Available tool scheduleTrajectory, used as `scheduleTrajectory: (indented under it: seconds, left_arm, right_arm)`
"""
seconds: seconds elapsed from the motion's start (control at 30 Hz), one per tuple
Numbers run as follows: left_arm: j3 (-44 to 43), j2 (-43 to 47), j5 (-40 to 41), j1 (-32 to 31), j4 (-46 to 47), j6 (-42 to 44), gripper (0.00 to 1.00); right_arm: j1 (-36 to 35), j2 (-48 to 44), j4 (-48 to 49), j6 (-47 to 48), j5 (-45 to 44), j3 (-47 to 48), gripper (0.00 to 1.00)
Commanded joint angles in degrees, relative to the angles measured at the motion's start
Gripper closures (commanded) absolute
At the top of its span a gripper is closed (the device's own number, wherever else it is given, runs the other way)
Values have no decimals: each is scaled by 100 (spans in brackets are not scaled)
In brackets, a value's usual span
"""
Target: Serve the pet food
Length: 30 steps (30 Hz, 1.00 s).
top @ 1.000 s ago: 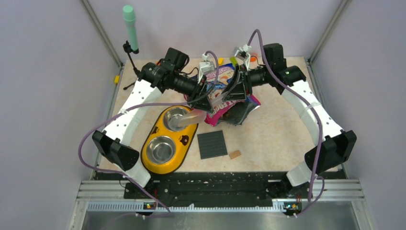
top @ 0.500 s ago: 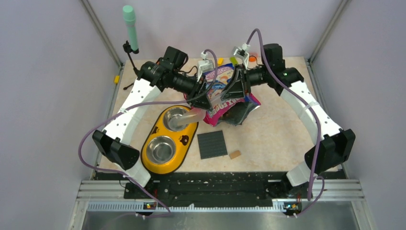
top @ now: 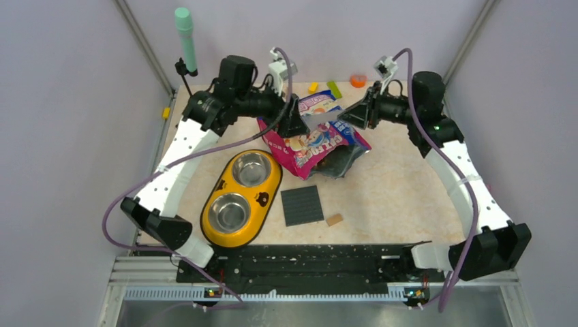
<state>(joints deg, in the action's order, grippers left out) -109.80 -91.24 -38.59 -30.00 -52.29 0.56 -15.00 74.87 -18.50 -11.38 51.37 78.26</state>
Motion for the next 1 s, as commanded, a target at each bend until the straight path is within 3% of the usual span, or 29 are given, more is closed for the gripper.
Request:
scheduleTrajectory:
  seconds: [0.0,0.1,0.27,0.43,0.6,0.97]
  left_arm:
    - [-140,860,922,2,1119,-465,8]
    - [-114,1112,1222,39,1441,-574,7]
    - [-47,1209,1440,226,1754,-925,7]
    - [-22,934,1415,501,1794,-1730,7]
    - [208,716,870,680,2104,-2281,8]
    - [522,522,543,715,2375,-2546,13]
  right_arm:
    - [184,-590,784,-71,-1648,-84,100]
    - [215,-903,892,49,-2930,-256,100]
    - [217,-1645,1863,-32,-5446,-1191,100]
    - [215,-2286,2649,401,-6808,-2590,100]
    - [211,-2708,3372,531,-7430,-3978,100]
    - [207,-2958,3668,-141,-7959,-5531,100]
